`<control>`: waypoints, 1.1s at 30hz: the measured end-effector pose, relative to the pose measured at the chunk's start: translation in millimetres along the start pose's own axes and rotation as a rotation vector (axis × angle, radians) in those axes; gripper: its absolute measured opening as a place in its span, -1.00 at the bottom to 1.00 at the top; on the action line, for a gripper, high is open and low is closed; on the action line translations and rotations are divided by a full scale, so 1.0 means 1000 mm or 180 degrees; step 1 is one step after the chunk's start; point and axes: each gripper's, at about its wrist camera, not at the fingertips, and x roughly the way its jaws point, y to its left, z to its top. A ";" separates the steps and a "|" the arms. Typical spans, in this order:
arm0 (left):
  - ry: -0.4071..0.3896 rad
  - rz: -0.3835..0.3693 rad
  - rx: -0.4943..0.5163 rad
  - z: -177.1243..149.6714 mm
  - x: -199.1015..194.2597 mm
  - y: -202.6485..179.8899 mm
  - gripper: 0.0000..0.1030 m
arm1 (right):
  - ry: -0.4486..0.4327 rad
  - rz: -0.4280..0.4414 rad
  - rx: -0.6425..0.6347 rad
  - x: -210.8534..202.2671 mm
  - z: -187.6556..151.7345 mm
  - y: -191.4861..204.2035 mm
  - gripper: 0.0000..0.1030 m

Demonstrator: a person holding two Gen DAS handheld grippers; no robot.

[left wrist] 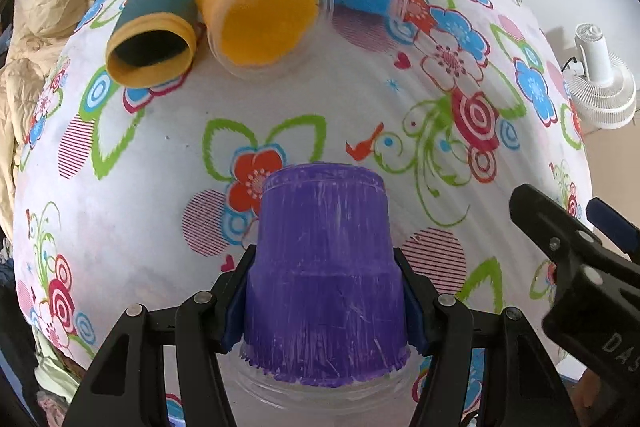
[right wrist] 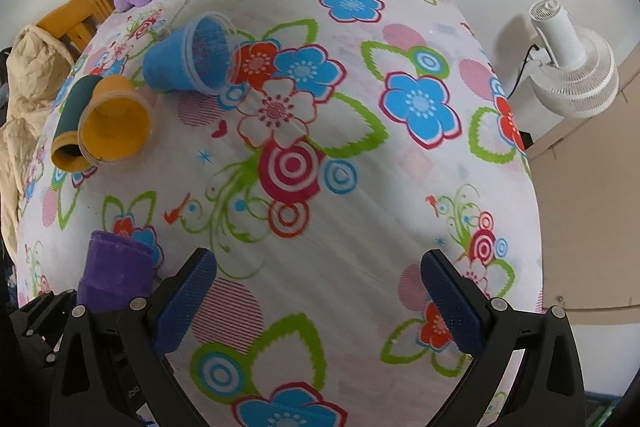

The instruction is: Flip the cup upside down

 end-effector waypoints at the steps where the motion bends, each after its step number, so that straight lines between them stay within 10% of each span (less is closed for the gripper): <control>1: 0.0004 -0.0007 -0.0005 0.000 0.001 -0.001 0.25 | 0.0003 0.0002 0.0004 0.000 -0.001 -0.001 1.00; 16: -0.0004 -0.0174 -0.0060 0.000 -0.007 0.005 0.74 | 0.0020 0.0111 0.0075 -0.007 0.001 -0.008 1.00; 33: -0.0153 -0.0190 0.0148 0.007 -0.065 0.035 0.78 | -0.0142 0.0074 0.0186 -0.056 0.005 0.013 1.00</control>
